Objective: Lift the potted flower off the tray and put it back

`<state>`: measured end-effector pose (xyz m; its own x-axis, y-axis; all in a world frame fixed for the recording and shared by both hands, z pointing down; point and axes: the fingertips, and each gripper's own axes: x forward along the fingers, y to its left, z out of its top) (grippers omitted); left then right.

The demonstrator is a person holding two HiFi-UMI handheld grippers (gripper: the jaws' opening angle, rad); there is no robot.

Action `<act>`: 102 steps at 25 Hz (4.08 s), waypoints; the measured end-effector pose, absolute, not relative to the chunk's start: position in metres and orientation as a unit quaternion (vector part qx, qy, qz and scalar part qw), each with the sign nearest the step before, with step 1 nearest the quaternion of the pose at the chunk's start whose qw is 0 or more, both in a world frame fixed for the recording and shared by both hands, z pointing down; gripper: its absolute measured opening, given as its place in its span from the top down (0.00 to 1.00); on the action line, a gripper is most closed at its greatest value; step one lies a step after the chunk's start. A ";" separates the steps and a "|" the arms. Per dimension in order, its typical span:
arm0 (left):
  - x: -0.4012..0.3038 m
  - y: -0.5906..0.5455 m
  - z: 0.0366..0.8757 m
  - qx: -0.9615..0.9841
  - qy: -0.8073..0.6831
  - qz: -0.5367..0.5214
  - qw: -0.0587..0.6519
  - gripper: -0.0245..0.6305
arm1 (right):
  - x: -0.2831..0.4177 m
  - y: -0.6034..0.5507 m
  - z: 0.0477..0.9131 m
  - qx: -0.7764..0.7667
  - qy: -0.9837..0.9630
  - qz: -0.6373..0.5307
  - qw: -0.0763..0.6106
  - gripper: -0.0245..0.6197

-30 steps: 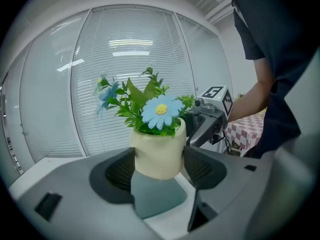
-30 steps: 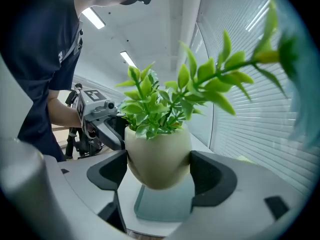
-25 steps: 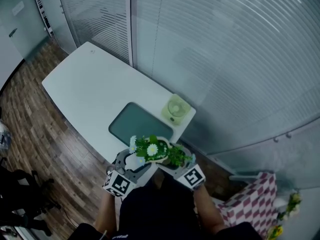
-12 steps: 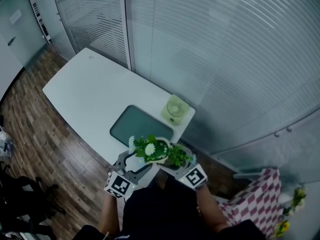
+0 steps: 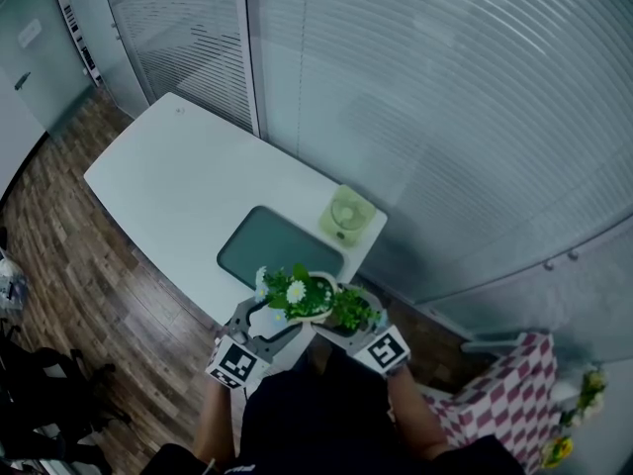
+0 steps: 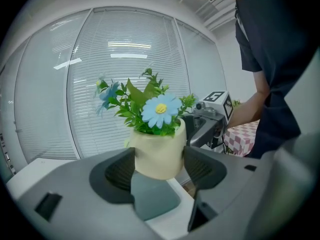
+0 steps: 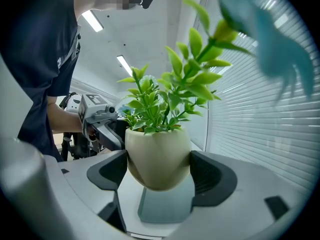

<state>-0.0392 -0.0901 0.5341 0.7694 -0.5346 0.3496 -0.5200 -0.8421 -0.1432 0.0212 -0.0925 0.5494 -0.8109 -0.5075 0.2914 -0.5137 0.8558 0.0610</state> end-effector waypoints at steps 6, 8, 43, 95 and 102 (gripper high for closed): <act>-0.039 -0.091 0.544 -0.939 0.283 -0.197 0.016 0.53 | 0.021 -0.095 0.556 0.269 -0.950 0.014 0.156 0.39; -0.040 -0.093 0.546 -0.937 0.282 -0.203 0.020 0.53 | 0.020 -0.096 0.557 0.268 -0.951 0.015 0.152 0.39; -0.039 -0.147 0.653 -0.928 0.297 -0.219 -0.052 0.53 | 0.022 -0.154 0.659 0.249 -0.947 0.067 0.194 0.39; -0.031 -0.192 0.735 -0.910 0.311 -0.260 -0.082 0.53 | 0.027 -0.202 0.749 0.261 -0.922 0.135 0.251 0.39; -0.041 -0.193 0.717 -0.908 0.341 -0.227 -0.083 0.53 | 0.047 -0.210 0.741 0.299 -0.920 0.135 0.214 0.39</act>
<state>-0.0409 -0.1933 0.7175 0.6640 -0.5828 0.4684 -0.6578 -0.7532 -0.0046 0.0467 -0.2096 0.7412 -0.7292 -0.4927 0.4749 -0.6084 0.7844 -0.1205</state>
